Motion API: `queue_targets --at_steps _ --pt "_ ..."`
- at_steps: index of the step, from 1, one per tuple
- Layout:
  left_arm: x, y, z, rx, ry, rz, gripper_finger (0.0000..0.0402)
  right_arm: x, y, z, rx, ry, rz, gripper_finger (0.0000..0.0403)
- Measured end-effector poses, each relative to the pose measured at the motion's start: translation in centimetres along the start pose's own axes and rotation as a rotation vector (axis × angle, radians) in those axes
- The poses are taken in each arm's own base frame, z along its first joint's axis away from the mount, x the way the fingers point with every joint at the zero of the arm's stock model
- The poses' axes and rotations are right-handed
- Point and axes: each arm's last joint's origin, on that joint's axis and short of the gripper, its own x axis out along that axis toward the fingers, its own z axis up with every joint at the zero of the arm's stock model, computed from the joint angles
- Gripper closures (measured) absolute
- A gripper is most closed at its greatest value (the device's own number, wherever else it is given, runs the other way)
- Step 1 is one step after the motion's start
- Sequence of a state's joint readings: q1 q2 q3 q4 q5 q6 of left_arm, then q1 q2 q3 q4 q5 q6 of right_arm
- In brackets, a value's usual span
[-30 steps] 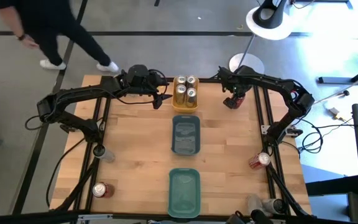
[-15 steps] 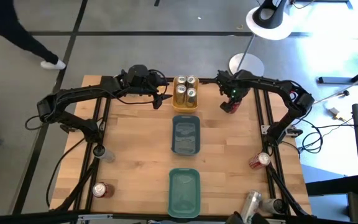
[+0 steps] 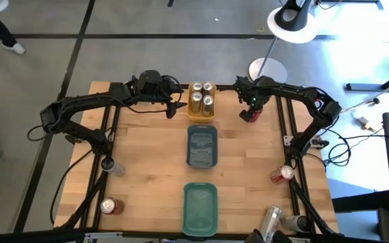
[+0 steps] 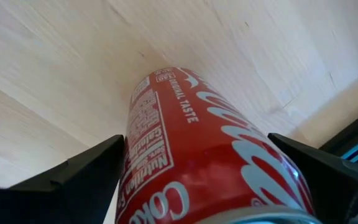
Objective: Sort soda cans
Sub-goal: Put the top right red, white soda can into the blue bin
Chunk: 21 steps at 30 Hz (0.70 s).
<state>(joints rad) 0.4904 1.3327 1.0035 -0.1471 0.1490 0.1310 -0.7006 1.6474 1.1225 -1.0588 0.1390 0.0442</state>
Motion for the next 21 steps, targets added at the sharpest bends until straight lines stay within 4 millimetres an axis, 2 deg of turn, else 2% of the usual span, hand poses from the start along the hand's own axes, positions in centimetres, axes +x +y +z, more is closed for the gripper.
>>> queue_targets --at_steps 4,11,17,21 --pt "0.0 0.0 0.0 0.000 0.000 0.000 0.0109 0.0 0.1 0.0 -0.001 0.001 0.026 0.0027" --pt "0.0 0.0 0.0 0.003 0.000 0.000 0.0109 -0.1 0.1 -0.1 -0.002 0.002 0.027 0.0116" --pt "0.0 0.0 0.0 0.003 0.000 0.001 0.0109 -0.4 0.3 0.1 -0.022 0.006 0.027 0.0116" --pt "0.0 0.0 0.0 -0.001 0.002 0.000 0.0109 -2.2 1.2 0.4 -0.062 -0.025 0.033 0.0116"
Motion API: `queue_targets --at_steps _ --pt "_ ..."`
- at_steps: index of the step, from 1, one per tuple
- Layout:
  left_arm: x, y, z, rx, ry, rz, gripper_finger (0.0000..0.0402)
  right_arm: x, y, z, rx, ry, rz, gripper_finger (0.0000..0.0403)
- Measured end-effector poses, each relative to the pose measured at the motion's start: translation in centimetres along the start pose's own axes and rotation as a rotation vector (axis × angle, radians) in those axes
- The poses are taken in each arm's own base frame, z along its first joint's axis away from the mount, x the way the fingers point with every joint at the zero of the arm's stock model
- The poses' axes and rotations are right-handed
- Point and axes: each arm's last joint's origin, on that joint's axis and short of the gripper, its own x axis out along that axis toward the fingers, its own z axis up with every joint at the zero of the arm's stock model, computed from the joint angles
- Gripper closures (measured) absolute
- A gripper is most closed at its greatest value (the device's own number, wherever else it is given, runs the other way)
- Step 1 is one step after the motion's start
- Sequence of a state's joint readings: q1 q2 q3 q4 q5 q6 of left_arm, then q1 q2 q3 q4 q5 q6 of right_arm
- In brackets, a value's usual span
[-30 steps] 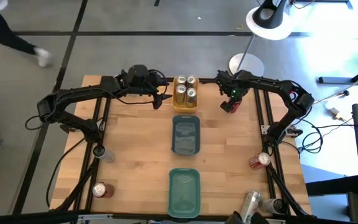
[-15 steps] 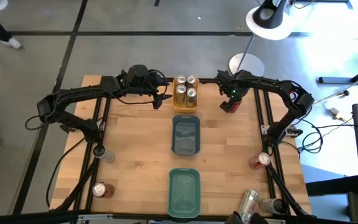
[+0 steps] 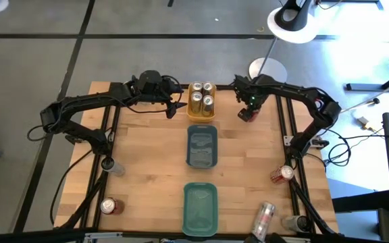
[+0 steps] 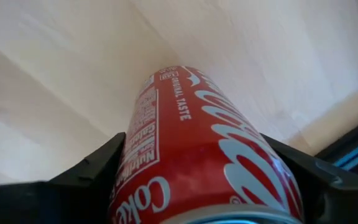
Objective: Sort soda cans
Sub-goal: Put the top right red, white soda can into the blue bin
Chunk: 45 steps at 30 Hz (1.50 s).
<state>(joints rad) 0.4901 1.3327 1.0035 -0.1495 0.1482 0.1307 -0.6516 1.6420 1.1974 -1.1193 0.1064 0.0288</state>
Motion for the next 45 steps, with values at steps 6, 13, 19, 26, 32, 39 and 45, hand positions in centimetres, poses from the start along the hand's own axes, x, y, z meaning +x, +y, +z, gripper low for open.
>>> queue_targets --at_steps 6,13,19,26,32,39,45 --pt "0.1 -0.6 -0.3 0.001 0.036 -0.022 0.0109 -3.9 3.5 0.7 -0.087 -0.136 0.055 0.0115" --pt "0.2 -2.1 -0.7 -0.023 0.096 -0.069 0.0109 -8.2 9.2 0.4 -0.258 -0.271 0.130 0.0114" --pt "0.1 -3.9 -1.6 -0.068 0.206 -0.121 0.0109 -10.5 13.1 -0.7 -0.387 -0.367 0.171 0.0113" --pt "-0.1 -6.4 -2.5 -0.097 0.298 -0.100 0.0109 -10.0 16.9 -0.5 -0.472 -0.446 0.213 0.0112" --pt "0.2 -7.7 -4.4 -0.091 0.353 -0.112 0.0109 -7.5 19.5 0.6 -0.509 -0.398 0.208 0.0112" --pt "0.4 -7.8 -7.7 -0.121 0.414 -0.105 0.0109 -6.2 21.2 3.2 -0.508 -0.302 0.173 0.0111" --pt "0.9 -7.9 -10.0 -0.161 0.344 -0.105 0.0109 -4.4 21.7 4.8 -0.507 -0.189 0.125 0.0111"
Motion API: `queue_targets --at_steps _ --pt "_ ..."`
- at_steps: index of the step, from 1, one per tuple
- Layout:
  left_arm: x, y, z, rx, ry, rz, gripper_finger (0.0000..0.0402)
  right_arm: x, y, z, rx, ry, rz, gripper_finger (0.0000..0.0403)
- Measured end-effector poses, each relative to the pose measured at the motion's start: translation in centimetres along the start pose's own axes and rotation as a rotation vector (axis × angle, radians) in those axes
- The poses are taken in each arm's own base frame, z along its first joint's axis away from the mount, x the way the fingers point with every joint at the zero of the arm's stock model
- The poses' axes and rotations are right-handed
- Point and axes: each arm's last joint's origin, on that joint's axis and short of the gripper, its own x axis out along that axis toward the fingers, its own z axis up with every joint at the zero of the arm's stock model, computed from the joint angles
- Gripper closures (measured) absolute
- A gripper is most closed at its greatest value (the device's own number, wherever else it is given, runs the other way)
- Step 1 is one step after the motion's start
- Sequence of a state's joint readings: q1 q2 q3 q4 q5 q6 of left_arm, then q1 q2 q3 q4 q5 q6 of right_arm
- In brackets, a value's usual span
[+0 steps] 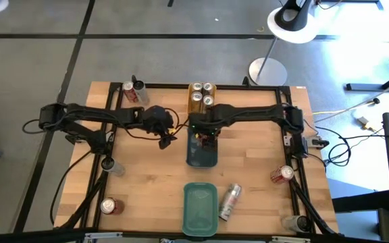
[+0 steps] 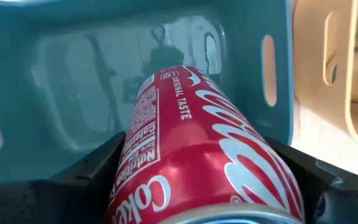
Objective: Sort soda cans
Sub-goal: Put the top right red, white soda can into the blue bin
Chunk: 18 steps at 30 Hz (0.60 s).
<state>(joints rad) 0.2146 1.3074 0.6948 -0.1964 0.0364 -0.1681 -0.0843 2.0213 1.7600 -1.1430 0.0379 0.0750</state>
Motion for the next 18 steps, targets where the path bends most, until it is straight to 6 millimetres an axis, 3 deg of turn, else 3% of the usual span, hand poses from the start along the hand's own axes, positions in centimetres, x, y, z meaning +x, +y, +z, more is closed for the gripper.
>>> queue_targets --at_steps 4,9,18 --pt "0.7 0.2 -1.3 -0.016 -0.049 -0.010 0.0109 1.4 -0.5 0.2 0.004 0.042 -0.040 0.0111" --pt "1.1 0.2 -2.3 -0.026 -0.061 -0.021 0.0109 1.7 -0.7 0.2 -0.015 0.050 -0.053 0.0111" --pt "1.2 0.1 -2.3 -0.024 -0.064 -0.023 0.0109 2.2 -1.0 0.1 -0.038 0.052 -0.064 0.0085"
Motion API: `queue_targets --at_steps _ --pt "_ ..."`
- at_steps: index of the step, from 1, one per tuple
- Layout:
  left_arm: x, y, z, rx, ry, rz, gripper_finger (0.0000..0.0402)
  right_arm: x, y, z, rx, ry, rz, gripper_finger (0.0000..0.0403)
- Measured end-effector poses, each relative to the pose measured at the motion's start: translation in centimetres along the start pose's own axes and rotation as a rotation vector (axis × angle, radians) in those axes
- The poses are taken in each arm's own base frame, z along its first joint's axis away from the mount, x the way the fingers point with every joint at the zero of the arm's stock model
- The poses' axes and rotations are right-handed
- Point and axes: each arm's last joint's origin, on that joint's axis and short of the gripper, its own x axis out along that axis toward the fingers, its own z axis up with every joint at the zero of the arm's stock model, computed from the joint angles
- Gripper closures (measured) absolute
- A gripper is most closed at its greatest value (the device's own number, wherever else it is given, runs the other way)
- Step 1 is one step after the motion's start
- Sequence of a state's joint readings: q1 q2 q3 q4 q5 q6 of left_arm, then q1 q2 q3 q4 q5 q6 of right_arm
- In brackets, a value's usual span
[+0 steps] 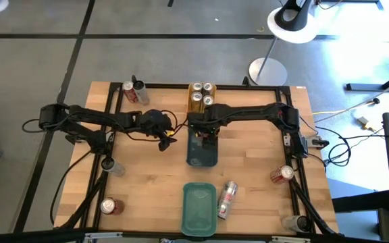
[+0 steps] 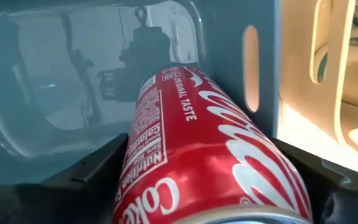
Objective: Sort soda cans
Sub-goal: Put the top right red, white soda can into the blue bin, then put the right red, white soda can into the blue bin
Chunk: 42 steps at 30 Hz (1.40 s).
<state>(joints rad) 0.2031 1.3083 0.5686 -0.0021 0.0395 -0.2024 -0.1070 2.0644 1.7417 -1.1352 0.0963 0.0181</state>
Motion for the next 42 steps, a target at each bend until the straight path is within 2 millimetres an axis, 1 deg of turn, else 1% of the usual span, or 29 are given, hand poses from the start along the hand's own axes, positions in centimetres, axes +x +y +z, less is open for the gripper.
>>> queue_targets --at_steps 7,16,19,24,27,31,34,38,42 --pt "0.0 0.0 0.1 0.000 -0.010 -0.002 0.0109 0.4 0.0 0.0 0.001 -0.012 0.000 0.0060" --pt "0.0 0.0 0.2 0.001 -0.024 -0.005 0.0109 0.3 0.0 0.1 -0.015 -0.025 -0.001 0.0055" --pt "0.0 0.0 0.2 0.001 -0.023 -0.005 0.0109 -0.2 0.0 0.0 -0.040 -0.007 -0.001 0.0055" --pt "0.0 0.0 0.2 0.001 -0.024 -0.005 0.0109 -2.8 -0.2 -0.1 -0.050 -0.004 -0.001 0.0054" --pt "0.0 0.0 0.2 0.001 -0.025 -0.005 0.0109 -4.6 -0.3 -0.4 -0.040 -0.042 0.007 0.0054" --pt "0.0 0.0 0.3 0.001 -0.028 -0.006 0.0109 -7.3 -0.6 -1.8 -0.012 -0.059 0.014 0.0054" --pt "0.0 -0.1 0.3 0.001 -0.034 -0.007 0.0109 -9.2 -0.4 -3.0 0.023 -0.065 0.016 0.0054" --pt "0.0 -0.1 0.5 0.002 -0.046 -0.010 0.0109 -11.8 0.7 -4.6 0.046 -0.108 0.026 0.0054" --pt "0.0 -0.1 0.4 -0.003 -0.045 -0.009 0.0109 -13.8 2.3 -6.1 0.038 -0.134 0.032 0.0054"
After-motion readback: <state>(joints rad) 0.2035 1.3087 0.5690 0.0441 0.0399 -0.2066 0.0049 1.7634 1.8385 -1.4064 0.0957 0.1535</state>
